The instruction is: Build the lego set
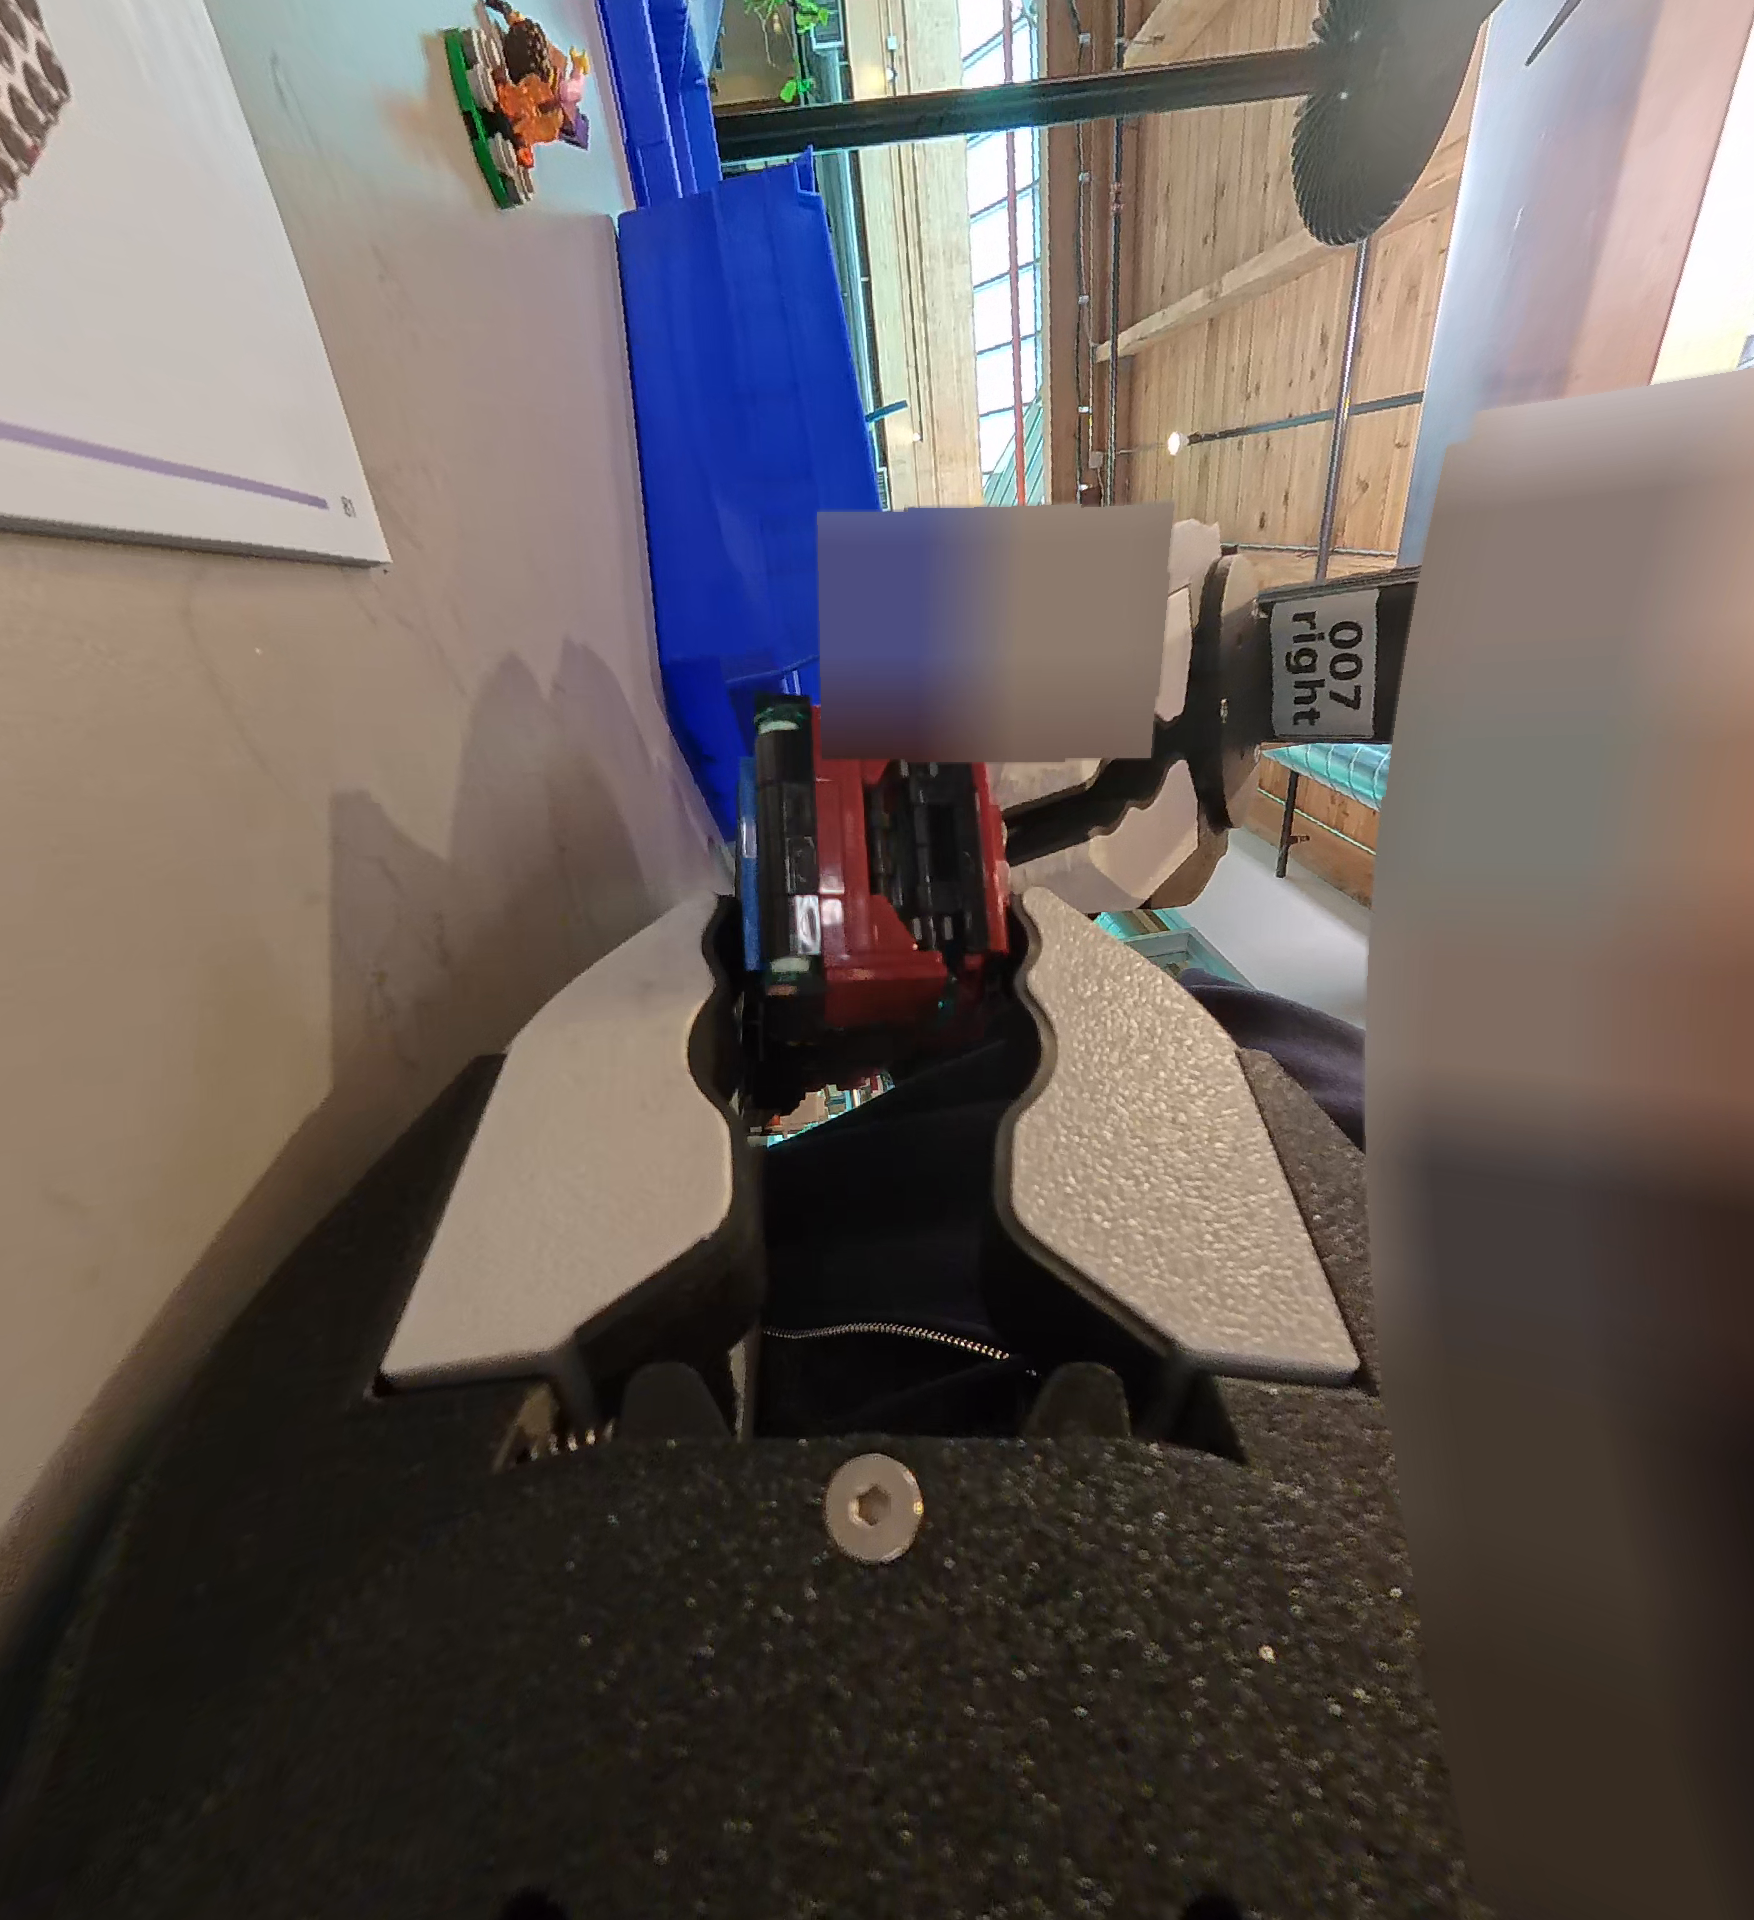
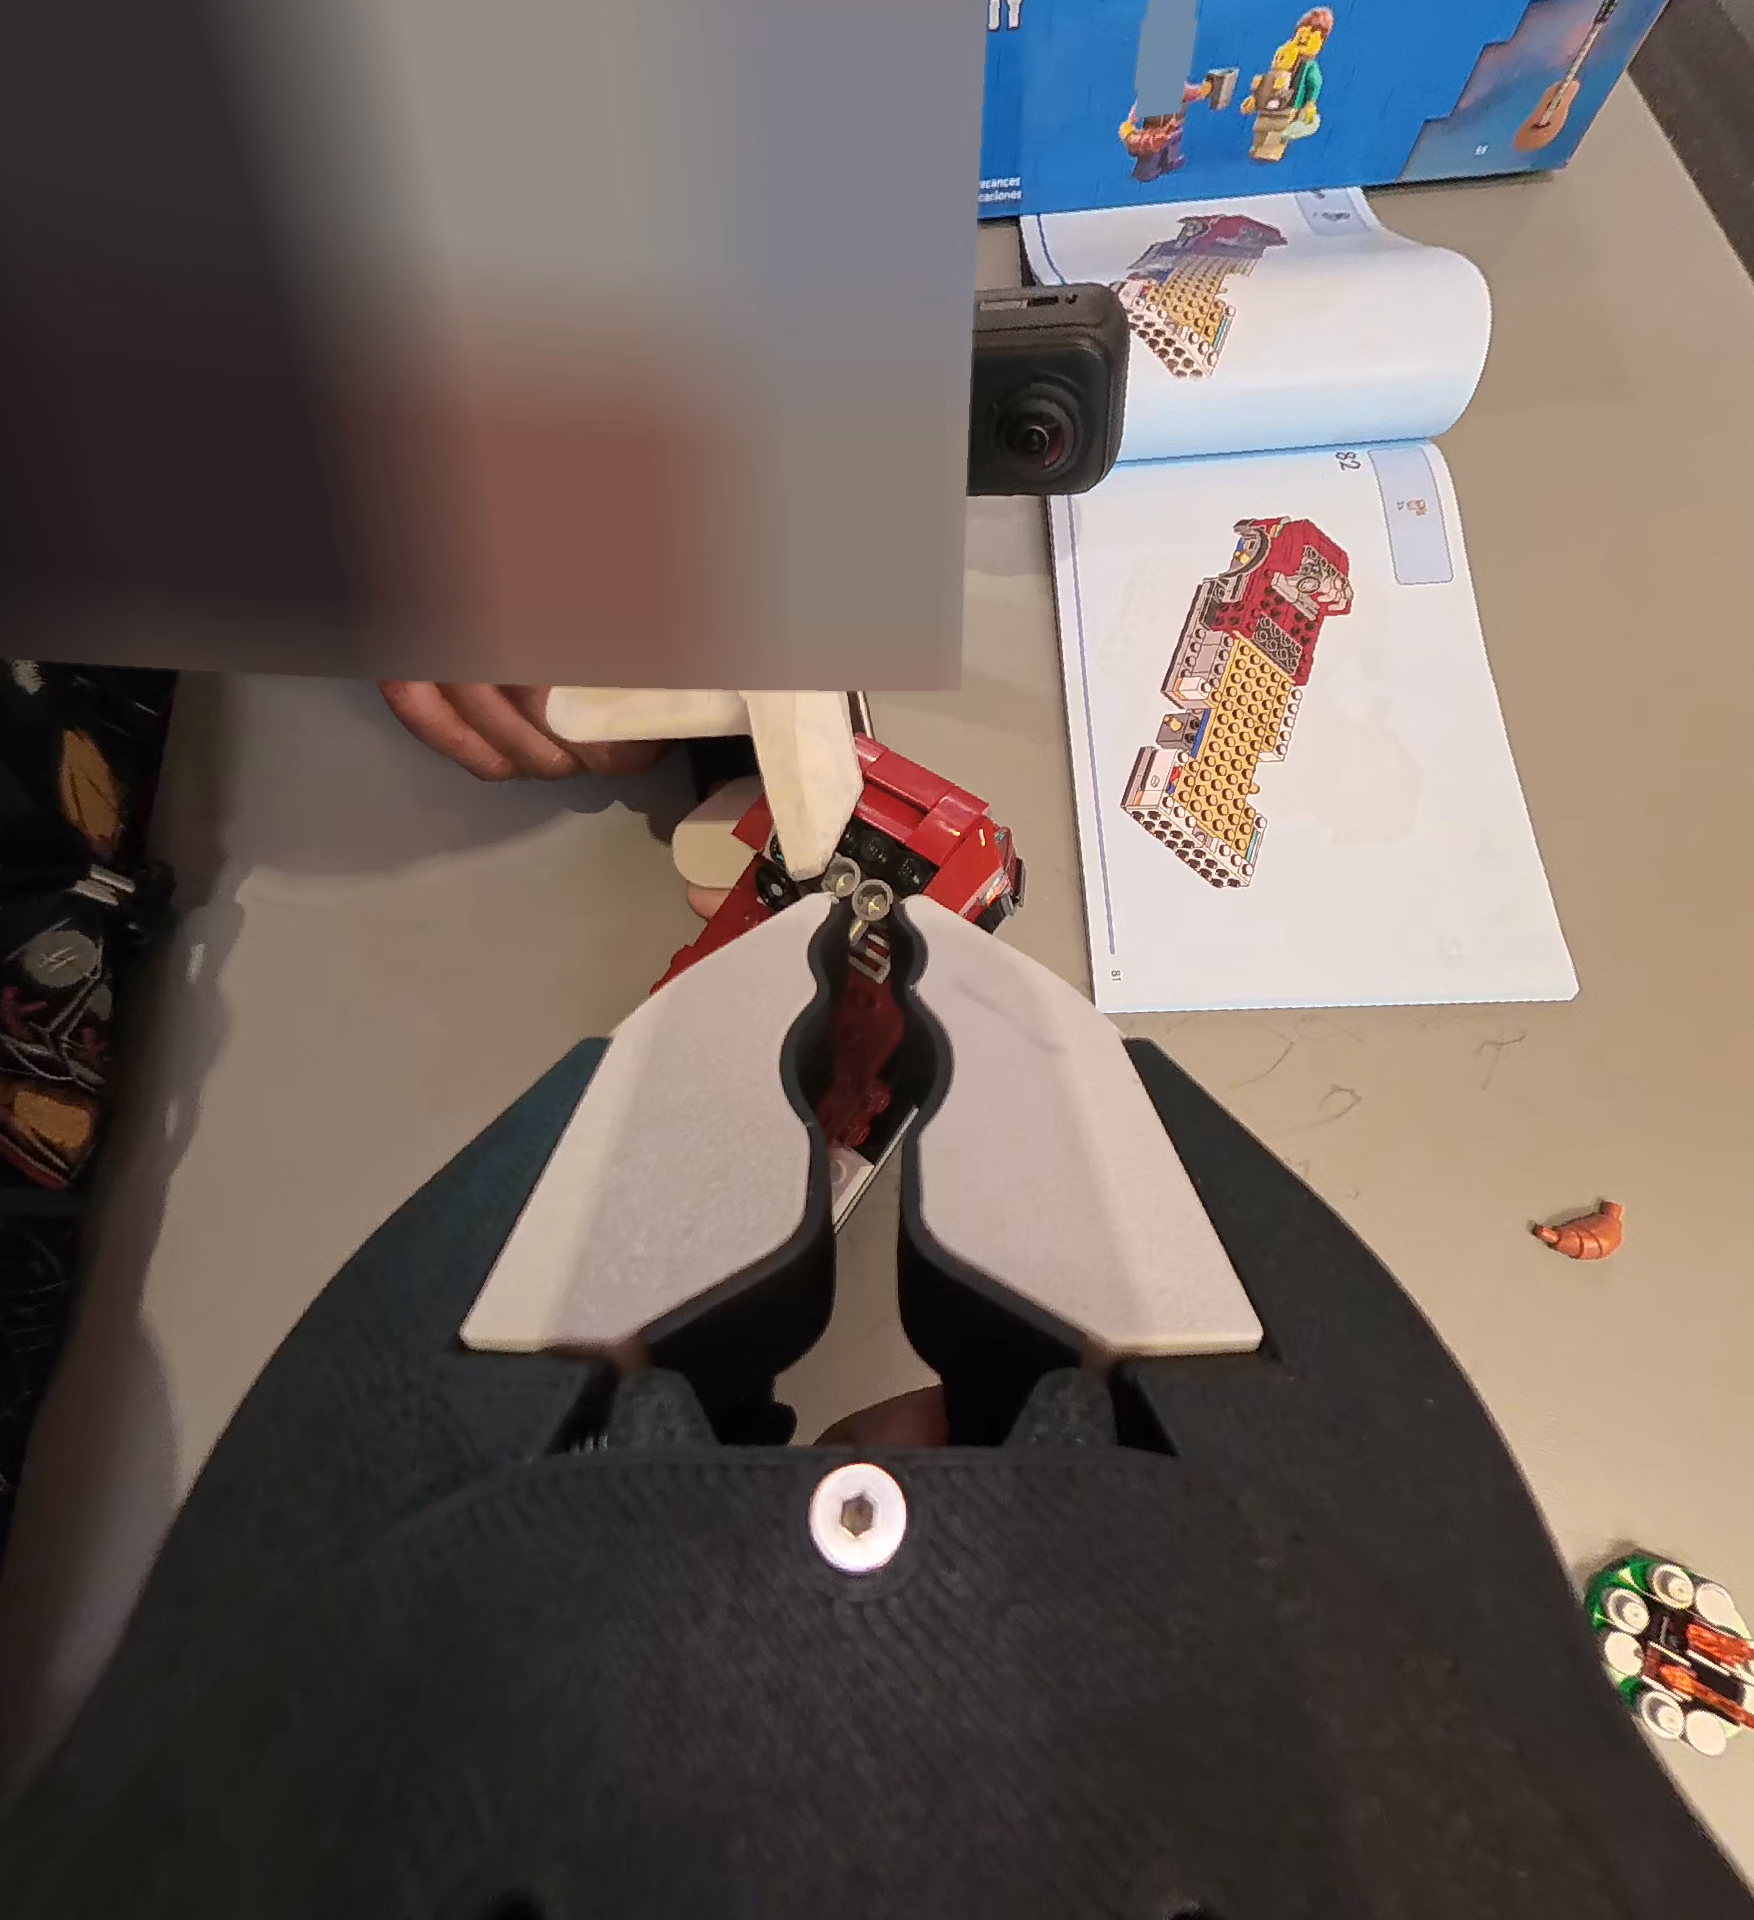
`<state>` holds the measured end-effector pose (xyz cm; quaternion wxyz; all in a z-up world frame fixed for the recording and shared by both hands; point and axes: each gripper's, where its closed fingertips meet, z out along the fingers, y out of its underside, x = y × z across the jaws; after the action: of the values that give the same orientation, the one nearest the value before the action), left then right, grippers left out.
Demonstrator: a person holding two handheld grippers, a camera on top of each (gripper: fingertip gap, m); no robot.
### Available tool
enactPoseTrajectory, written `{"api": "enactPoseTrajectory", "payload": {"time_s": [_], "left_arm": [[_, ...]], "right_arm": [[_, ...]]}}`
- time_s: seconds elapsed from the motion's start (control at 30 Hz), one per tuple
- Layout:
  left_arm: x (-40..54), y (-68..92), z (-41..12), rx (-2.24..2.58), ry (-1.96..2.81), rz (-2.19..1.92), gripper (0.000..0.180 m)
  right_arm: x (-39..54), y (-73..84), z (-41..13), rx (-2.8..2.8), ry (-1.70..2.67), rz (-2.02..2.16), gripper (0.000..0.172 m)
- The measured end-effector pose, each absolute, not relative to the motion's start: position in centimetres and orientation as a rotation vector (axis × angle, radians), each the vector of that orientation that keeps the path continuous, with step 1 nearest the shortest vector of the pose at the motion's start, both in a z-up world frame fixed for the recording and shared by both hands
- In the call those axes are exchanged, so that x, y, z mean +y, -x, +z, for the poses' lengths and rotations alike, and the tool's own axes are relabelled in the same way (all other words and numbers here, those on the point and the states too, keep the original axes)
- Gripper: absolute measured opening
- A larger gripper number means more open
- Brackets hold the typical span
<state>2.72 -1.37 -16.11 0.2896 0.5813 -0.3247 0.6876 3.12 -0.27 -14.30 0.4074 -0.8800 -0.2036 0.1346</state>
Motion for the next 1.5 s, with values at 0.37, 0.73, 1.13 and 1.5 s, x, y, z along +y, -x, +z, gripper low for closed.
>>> {"api": "enactPoseTrajectory", "payload": {"time_s": [0.37,0.73,1.13,1.5], "left_arm": [[-0.6,-3.0,-15.2,-0.931,-1.545,1.939,0.048],[-1.4,-2.7,-14.8,-1.033,-1.528,1.972,0.048],[-1.8,-2.5,-14.2,-1.135,-1.520,2.003,0.048],[-1.8,-2.4,-13.9,-1.241,-1.556,2.031,0.048]], "right_arm": [[-0.2,-4.2,-12.9,-0.096,2.140,0.544,0.024],[-0.7,-3.5,-13.0,0.005,2.155,0.598,0.025],[-0.7,-3.7,-13.0,0.057,2.164,0.662,0.035],[-0.7,-3.3,-12.4,0.055,2.183,0.703,0.025]]}}
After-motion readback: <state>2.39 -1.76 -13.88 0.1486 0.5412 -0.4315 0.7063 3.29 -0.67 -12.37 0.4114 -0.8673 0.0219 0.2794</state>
